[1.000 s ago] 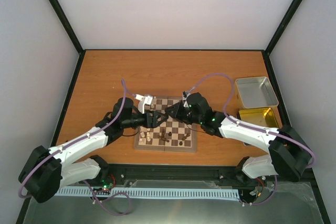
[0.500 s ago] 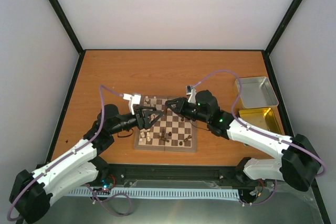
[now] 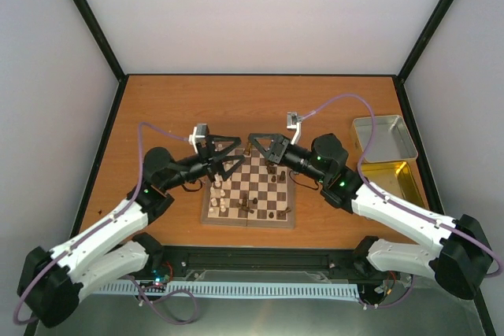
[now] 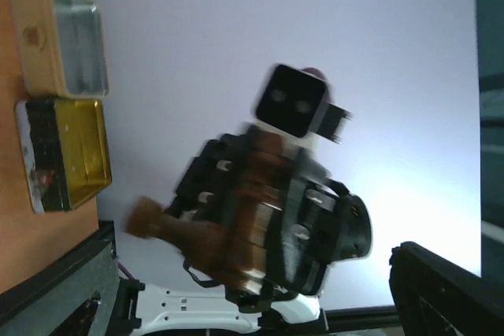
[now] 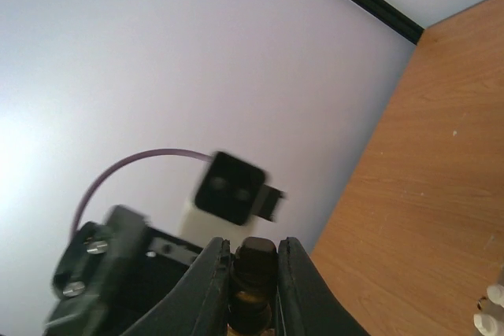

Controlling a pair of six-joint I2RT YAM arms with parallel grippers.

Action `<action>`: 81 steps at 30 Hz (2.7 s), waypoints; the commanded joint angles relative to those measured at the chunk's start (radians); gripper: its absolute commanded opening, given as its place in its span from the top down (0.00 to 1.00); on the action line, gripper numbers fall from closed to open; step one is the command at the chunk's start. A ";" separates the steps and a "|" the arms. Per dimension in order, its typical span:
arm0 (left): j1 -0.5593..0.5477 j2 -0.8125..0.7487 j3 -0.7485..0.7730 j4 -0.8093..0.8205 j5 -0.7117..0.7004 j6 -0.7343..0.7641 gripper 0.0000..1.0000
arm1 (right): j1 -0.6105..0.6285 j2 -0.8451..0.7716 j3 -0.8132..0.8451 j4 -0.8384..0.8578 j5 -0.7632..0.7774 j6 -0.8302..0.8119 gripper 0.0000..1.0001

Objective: Set up the chess pieces on the board
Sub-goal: Pick up the chess piece from the chessboard.

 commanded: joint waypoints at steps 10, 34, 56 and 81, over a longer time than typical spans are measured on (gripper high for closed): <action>0.007 0.043 -0.079 0.303 -0.054 -0.531 0.02 | -0.003 0.044 0.005 0.163 -0.033 -0.015 0.95; 0.007 0.102 -0.065 0.402 -0.127 -0.600 0.31 | 0.011 0.100 -0.030 0.288 -0.107 0.032 0.96; 0.007 0.084 -0.003 0.228 -0.106 -0.503 0.61 | 0.011 0.043 -0.057 0.263 -0.049 0.019 0.96; 0.007 0.084 0.034 0.061 -0.093 -0.397 0.95 | 0.012 0.016 -0.055 0.196 -0.023 -0.019 0.96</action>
